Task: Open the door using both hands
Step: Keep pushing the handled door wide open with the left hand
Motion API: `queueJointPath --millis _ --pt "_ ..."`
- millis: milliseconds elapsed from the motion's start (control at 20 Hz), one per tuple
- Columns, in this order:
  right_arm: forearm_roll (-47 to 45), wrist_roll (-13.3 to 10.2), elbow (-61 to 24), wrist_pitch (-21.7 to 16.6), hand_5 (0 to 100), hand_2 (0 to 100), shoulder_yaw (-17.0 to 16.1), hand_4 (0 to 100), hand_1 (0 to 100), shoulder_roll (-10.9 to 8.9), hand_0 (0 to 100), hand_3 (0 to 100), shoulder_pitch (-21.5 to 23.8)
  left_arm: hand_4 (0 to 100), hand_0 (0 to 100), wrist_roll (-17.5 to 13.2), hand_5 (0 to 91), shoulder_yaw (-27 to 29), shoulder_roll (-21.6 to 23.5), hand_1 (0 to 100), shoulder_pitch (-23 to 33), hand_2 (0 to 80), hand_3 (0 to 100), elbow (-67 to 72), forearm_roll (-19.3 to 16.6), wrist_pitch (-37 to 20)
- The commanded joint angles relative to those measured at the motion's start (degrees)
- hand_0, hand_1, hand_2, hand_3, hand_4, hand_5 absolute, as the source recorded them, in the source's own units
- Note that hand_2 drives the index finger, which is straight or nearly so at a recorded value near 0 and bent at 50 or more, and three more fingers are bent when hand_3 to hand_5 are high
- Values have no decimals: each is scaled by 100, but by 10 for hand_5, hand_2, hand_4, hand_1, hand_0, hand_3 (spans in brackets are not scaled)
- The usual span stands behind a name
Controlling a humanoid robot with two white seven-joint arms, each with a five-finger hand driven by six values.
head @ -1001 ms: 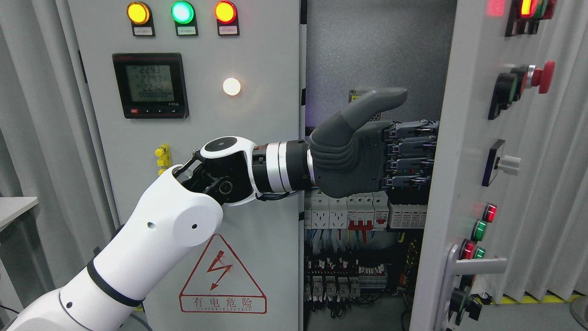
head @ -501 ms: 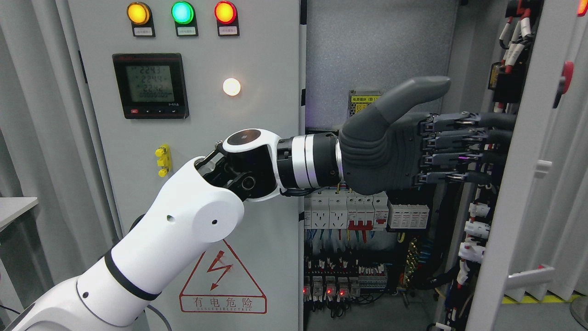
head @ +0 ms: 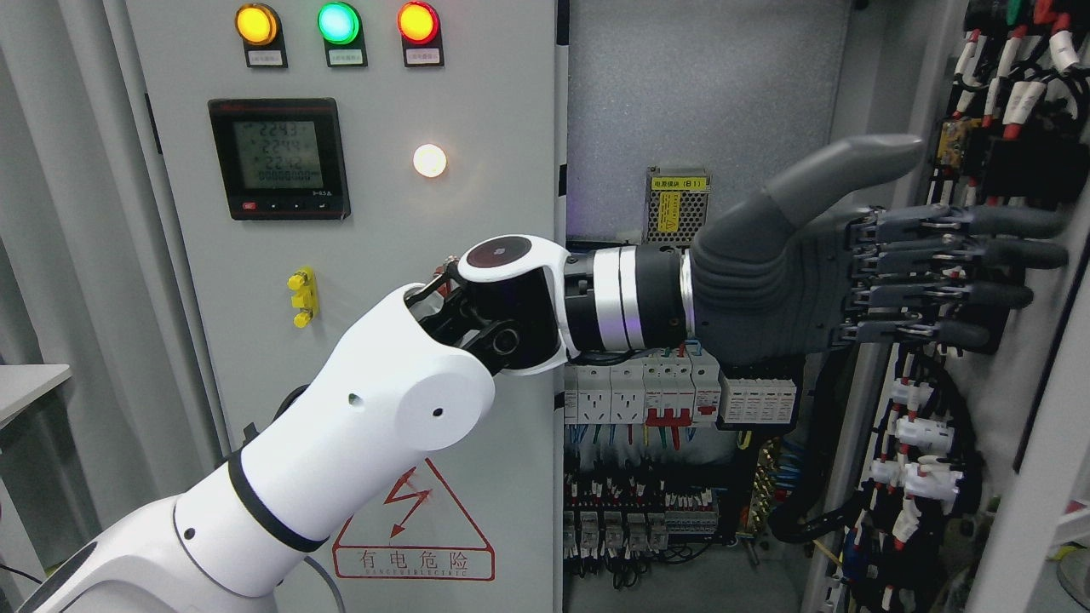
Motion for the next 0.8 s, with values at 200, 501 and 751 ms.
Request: queueJointPath --millis 200,501,751 --pt "-35 -2 0 3 0 0 0 0 0 0 219 0 -176 37 295 526 0 -462 -359 0 -134 27 27 -7 140 -62" --pt "-35 -2 0 3 0 0 0 0 0 0 218 0 -176 39 295 922 0 -462 -359 0 -126 26 27 -25 140 -62" --pt "-35 -2 0 -6 0 0 0 0 0 0 218 0 -176 39 295 931 0 -471 -359 0 -126 26 27 -112 132 -185"
